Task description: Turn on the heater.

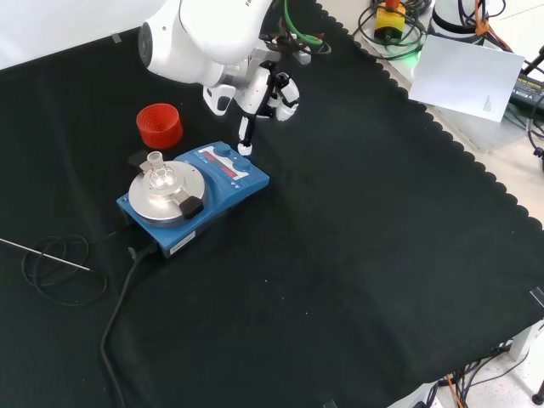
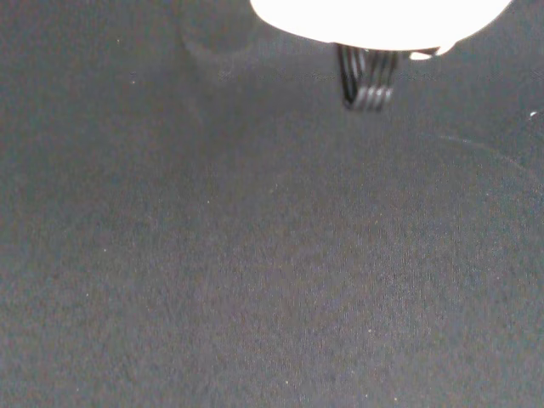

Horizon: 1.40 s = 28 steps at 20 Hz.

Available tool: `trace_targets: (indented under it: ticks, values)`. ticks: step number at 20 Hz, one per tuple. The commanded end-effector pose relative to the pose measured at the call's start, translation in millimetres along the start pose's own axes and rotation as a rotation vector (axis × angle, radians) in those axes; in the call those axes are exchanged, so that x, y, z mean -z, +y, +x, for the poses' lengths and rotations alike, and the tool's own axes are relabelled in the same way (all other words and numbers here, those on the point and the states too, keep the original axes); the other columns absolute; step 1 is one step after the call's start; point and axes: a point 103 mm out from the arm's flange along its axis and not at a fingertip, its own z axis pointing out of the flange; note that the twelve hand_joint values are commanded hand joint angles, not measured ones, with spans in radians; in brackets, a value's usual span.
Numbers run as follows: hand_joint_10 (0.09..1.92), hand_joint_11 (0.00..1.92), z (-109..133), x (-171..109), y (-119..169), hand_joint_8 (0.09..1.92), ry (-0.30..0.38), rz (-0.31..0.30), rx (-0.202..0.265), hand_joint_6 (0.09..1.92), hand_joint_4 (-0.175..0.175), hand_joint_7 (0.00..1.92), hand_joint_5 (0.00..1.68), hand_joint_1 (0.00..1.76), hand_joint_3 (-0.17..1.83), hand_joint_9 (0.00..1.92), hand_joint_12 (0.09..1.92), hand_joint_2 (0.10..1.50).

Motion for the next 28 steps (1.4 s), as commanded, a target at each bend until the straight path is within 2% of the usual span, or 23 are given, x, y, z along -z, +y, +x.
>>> trace_targets:
  ticks: [1,10,28]
  values:
    - [1.82,1.76,1.6,4.6,3.0,1.74,-0.013,0.011,0.0,0.09,0.0,1.65,0.2,1.49,1.22,1.73,1.79,0.61]
    - [1.83,1.76,1.6,1.6,13.0,1.74,-0.024,0.051,-0.021,0.09,-0.001,1.65,0.22,1.5,1.24,1.73,1.79,0.59]
    - [1.83,1.76,-3.6,0.9,13.5,1.74,-0.015,0.036,-0.021,0.09,-0.003,1.65,0.23,1.5,1.25,1.73,1.79,0.58]
